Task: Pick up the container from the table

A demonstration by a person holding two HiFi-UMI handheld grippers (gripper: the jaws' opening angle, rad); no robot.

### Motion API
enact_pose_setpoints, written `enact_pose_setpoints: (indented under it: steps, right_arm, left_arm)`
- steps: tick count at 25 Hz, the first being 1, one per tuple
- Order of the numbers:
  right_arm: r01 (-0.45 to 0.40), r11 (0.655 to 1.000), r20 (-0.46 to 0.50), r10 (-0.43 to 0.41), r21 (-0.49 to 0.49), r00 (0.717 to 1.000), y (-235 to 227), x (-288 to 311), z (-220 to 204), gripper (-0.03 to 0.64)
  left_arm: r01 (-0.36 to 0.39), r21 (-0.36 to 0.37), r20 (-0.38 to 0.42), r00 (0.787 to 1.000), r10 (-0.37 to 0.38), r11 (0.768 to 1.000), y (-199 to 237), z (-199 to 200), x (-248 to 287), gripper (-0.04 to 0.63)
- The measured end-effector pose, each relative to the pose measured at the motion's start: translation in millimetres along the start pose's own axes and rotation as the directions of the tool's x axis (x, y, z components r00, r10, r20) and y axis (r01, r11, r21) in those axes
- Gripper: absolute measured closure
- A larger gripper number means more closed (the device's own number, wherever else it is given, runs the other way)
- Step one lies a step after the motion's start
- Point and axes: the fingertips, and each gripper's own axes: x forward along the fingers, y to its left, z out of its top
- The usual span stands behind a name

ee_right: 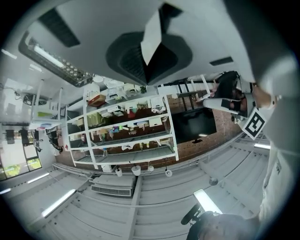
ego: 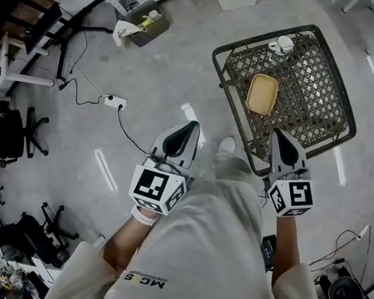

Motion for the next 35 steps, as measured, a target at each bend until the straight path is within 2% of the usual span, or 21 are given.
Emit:
enact_pose_setpoints:
  steps: [6, 14, 28, 35]
  right_arm:
    - [-0.016, 1.000, -0.014, 0.016, -0.016, 1.000, -40.4, 38.4, 8.5, 0.599]
    - [0.040, 0.999, -0.041, -0.039, 0.018, 0.998, -68.8, 51.4, -6.6, 0.599]
    - [0.157, 0.986, -0.094, -0.152, 0.058, 0.984, -98.2, 50.1, -32.9, 0.597]
    - [0.183, 0.980, -0.137, -0.170, 0.085, 0.976, -117.1, 64.0, -60.1, 0.597]
  left_arm:
    - [0.014, 0.002, -0.011, 1.000, -0.014, 1.000, -3.3, 17.8, 59.6, 0.572]
    - [0.091, 0.010, -0.071, 0.993, -0.090, 0.996, -18.0, 12.3, 99.1, 0.572]
    - [0.146, 0.021, -0.105, 0.984, -0.143, 0.989, -23.3, 4.5, 120.9, 0.572]
    - [0.141, 0.013, -0.132, 0.982, -0.138, 0.990, -23.2, -8.2, 128.3, 0.572]
